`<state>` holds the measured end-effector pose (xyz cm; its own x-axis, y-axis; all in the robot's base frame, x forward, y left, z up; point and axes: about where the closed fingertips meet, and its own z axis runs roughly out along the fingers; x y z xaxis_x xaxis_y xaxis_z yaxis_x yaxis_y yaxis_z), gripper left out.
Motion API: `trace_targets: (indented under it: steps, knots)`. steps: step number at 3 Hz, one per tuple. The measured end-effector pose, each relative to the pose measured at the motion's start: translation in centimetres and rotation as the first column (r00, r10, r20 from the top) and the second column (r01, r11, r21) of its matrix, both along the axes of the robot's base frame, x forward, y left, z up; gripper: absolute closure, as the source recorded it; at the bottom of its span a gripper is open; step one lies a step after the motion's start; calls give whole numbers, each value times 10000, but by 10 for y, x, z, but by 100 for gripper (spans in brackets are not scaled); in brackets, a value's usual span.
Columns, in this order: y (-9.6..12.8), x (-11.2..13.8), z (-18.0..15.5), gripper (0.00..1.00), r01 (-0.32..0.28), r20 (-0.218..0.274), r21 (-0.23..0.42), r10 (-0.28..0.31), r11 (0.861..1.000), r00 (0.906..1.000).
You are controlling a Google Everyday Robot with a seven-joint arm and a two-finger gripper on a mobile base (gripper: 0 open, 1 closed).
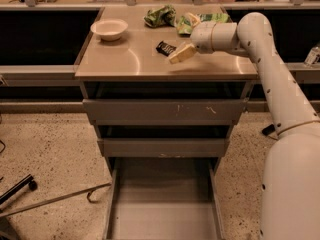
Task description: Pick rxbar chocolate from bottom drawer and place on counter
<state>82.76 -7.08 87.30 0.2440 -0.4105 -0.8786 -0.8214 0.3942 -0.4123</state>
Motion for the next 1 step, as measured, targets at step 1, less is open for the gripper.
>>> trace_targets:
  steps: [1]
  knots:
    - [0,0,0,0,0,0,0,0,10000,10000]
